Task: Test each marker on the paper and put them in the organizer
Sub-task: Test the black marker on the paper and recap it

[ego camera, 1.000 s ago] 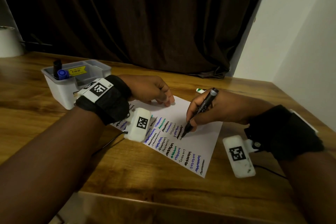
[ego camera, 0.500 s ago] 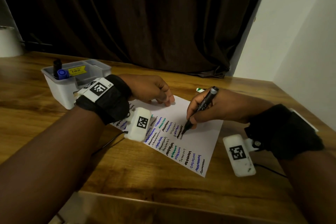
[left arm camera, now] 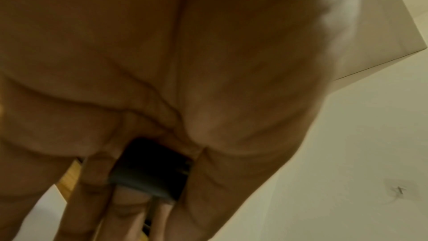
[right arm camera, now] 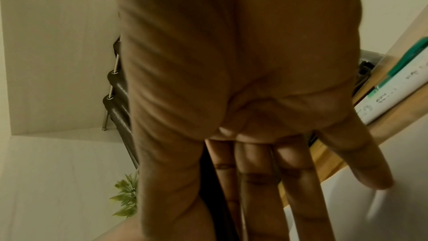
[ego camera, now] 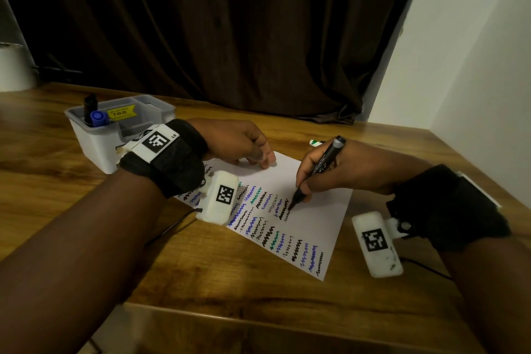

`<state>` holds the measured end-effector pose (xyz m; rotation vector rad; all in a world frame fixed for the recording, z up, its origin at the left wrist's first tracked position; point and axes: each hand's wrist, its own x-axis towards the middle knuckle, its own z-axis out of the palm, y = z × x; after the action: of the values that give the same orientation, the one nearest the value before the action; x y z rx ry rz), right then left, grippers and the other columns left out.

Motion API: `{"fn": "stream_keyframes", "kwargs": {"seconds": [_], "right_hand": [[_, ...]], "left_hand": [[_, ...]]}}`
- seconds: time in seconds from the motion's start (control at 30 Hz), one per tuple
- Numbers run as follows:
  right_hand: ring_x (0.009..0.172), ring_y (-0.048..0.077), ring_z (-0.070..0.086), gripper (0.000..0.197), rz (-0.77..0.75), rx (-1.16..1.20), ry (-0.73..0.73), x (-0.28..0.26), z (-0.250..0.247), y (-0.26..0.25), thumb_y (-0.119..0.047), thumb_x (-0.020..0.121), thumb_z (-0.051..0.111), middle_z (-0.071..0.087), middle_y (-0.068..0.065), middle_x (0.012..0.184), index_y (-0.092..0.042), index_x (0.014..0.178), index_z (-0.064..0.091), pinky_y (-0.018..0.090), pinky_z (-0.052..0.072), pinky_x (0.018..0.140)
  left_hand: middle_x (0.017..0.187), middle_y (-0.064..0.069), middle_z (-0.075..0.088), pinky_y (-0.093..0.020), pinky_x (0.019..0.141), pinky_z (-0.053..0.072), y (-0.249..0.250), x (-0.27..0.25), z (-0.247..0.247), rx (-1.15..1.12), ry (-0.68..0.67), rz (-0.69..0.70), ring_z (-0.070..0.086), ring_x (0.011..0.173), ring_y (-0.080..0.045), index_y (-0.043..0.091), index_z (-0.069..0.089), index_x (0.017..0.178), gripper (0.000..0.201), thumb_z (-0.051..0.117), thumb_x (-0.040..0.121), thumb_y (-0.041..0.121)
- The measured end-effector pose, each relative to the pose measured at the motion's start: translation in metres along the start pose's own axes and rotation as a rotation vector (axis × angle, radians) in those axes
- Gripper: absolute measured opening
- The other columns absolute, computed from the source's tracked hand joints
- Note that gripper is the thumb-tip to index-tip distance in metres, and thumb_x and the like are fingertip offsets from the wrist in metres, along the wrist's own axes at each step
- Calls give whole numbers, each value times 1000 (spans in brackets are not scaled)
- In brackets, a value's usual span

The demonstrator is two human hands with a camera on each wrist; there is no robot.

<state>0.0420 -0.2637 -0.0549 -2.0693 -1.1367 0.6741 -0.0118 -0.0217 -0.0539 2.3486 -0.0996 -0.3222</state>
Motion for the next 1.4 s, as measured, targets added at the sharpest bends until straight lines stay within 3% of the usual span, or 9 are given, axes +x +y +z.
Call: {"fn": "stream_keyframes", "kwargs": {"seconds": [0.57,0.67,0.8,0.9,1.0,1.07,1.13,1.27,1.4], "right_hand": [[96,19,76,6,37,-39,49,1,-3,0,-9,91,73,80,4,96,-11,95,78,26,58,84],[95,19,77,8,47,-19,64,0,-3,0,-8,91,72,81,4,96,-8,96,78,27,58,84],[95,23,77,10,22,127,325,0,-4,0,-11,93,71,81,10,94,-6,100,77,43,57,95],[91,28,76,8,-4,355,519,2,-5,0,-9,96,67,77,15,87,-8,102,73,49,57,99],[92,30,75,13,8,482,599,5,-6,1,-12,98,65,76,16,95,-16,106,73,54,52,107],[90,26,75,17,20,547,617,6,-7,0,-15,99,63,76,11,97,-22,108,76,52,51,108],[86,21,74,20,32,605,626,8,-7,-2,-20,101,61,74,3,90,-24,111,78,50,50,109],[84,21,73,22,47,661,657,8,-7,-3,-27,101,61,70,-1,76,-22,109,80,47,53,107],[80,23,73,16,32,687,706,7,-5,-5,-22,101,63,71,2,73,-16,106,76,48,56,102]], "left_hand": [[116,-1,73,-45,110,46,-2,2,-1,30,-4,16,66,116,-17,5,68,123,29,51,100,5],[117,-1,73,-44,107,49,-1,2,-2,41,4,14,67,113,-16,13,70,122,28,51,101,9],[115,-1,71,-41,95,55,2,-1,-4,-40,150,60,68,108,-21,17,67,122,25,48,105,19],[90,-7,58,-43,71,63,4,-2,-3,-259,217,97,66,72,-25,9,62,120,25,47,106,23],[76,-2,41,-25,42,40,7,-2,-1,-348,261,99,39,52,-11,4,52,112,29,51,104,31],[71,0,39,-22,43,25,11,-2,0,-423,246,76,31,51,-9,13,49,105,10,50,104,23],[69,0,37,-22,45,24,12,-2,0,-482,224,37,32,52,-9,13,47,104,6,46,101,7],[74,-6,40,-25,49,38,7,0,0,-490,158,77,41,57,-12,4,55,112,21,42,100,-6],[75,-7,59,-28,67,58,7,-1,0,-476,160,171,62,68,-14,4,60,127,30,51,100,-3]]}}
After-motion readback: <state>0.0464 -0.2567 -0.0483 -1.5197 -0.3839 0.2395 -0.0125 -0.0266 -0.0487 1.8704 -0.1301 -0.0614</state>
